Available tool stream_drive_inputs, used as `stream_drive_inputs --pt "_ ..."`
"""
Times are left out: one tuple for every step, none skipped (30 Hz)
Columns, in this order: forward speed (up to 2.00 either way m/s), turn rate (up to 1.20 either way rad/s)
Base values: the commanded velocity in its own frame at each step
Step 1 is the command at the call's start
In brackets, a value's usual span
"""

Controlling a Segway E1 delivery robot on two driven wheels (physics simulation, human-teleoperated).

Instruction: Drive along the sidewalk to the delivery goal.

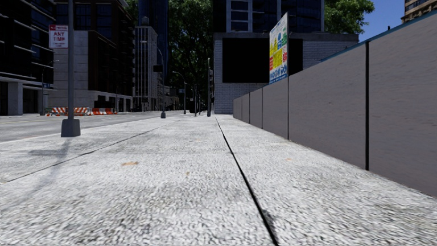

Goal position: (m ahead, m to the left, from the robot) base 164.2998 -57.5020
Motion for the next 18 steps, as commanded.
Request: stream_drive_inputs --pt "2.0 0.0" --pt "2.0 0.0" --pt "2.0 0.0" --pt "2.0 0.0" --pt "2.0 0.0" --pt "2.0 0.0" --pt "2.0 0.0" --pt "2.0 0.0" --pt "2.0 0.0" --pt "2.0 0.0" --pt "2.0 0.0" --pt "2.0 0.0" --pt "2.0 0.0" --pt "2.0 0.0" --pt "2.0 0.0" --pt "2.0 0.0" --pt "2.0 0.0" --pt "2.0 0.0"
